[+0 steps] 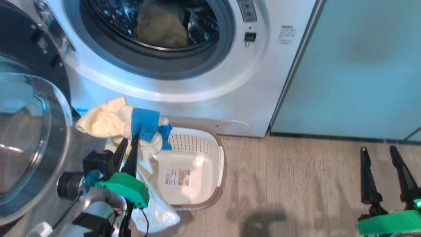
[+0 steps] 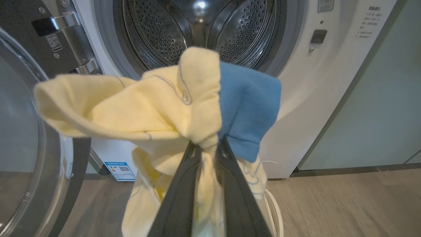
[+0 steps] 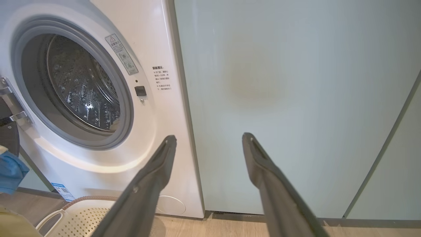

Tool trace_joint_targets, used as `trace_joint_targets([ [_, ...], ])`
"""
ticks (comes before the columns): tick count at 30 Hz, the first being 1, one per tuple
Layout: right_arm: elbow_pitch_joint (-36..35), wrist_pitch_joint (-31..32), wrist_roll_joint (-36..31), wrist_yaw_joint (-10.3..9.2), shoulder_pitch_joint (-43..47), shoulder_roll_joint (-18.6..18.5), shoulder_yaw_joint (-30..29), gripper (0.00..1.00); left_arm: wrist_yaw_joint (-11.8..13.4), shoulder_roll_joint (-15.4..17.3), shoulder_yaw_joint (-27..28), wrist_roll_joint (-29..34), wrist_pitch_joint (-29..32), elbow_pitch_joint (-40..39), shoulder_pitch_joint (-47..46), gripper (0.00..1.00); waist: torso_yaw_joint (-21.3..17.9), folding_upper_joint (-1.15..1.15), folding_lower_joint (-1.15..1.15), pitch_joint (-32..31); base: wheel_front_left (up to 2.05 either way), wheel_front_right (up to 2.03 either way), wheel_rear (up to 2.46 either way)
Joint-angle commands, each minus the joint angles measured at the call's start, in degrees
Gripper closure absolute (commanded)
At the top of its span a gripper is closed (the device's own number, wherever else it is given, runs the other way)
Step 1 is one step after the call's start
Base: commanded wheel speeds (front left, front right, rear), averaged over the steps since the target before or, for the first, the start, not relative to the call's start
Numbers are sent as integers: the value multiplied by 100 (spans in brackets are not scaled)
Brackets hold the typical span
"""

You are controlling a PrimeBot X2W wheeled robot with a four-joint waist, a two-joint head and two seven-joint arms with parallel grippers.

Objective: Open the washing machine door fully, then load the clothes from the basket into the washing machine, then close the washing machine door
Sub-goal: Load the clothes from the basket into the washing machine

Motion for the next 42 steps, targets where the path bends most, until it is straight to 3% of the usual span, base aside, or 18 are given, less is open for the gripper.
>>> trace_joint_targets([
  [1, -161, -38, -63, -16, -17, -107, 135, 0, 43, 180, 298, -24, -11, -237, -121, 100, 63, -1, 1, -247, 0, 0, 0],
  [16, -321, 50, -59, -16, 495, -67, 50, 0, 221, 331, 276, -101, 147, -662, 453, 100, -58, -1, 1, -797, 0, 0, 0],
  [42, -313, 30, 74, -16, 483, -62, 142, 0, 317, 378, 193, -90, 216, -787, 438, 100, -136, -1, 1, -702, 0, 0, 0],
])
